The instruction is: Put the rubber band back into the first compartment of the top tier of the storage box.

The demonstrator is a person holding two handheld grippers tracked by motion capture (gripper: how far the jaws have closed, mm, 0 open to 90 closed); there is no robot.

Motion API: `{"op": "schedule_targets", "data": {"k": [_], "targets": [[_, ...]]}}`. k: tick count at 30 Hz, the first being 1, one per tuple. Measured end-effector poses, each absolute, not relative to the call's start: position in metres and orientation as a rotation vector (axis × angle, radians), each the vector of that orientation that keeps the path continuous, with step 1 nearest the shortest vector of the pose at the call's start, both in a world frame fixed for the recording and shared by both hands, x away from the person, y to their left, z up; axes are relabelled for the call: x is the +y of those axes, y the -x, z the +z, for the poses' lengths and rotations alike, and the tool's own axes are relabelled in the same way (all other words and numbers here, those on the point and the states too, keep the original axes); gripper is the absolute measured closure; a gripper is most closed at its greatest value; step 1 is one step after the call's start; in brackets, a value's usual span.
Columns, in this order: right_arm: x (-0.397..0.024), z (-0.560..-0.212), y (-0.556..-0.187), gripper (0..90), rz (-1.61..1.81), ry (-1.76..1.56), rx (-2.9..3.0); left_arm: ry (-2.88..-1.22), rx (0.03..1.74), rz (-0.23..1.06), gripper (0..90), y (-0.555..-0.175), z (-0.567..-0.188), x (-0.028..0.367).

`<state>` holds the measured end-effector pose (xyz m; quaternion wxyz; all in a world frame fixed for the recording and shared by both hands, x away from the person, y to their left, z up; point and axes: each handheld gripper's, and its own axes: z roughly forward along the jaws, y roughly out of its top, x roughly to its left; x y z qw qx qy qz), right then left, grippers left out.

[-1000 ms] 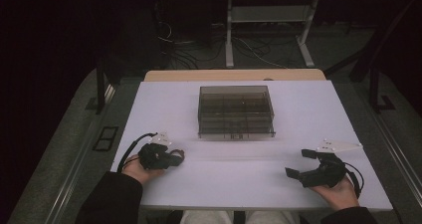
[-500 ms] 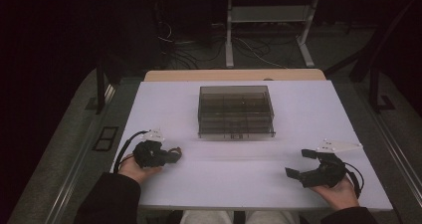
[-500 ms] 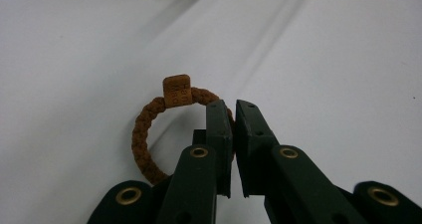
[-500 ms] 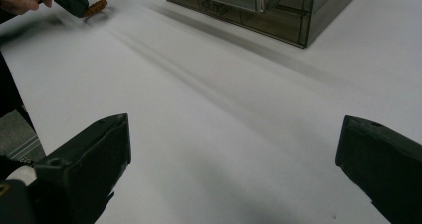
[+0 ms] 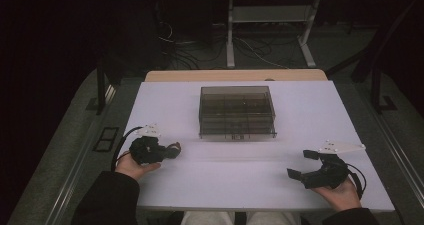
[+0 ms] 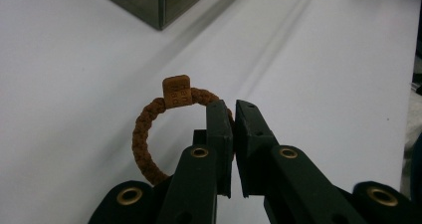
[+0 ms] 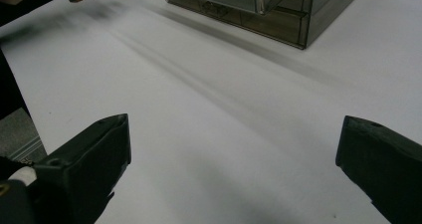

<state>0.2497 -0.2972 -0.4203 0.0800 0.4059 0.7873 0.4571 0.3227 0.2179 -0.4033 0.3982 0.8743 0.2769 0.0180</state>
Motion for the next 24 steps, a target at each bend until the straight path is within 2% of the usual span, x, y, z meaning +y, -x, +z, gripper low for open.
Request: {"op": "schedule_targets", "data": {"k": [24], "targets": [[-0.298,-0.42,-0.249,0.1,1.37,-1.224,2.356,-2.195,0.654,0.08,84.6,-0.33,-0.367,0.211]]}}
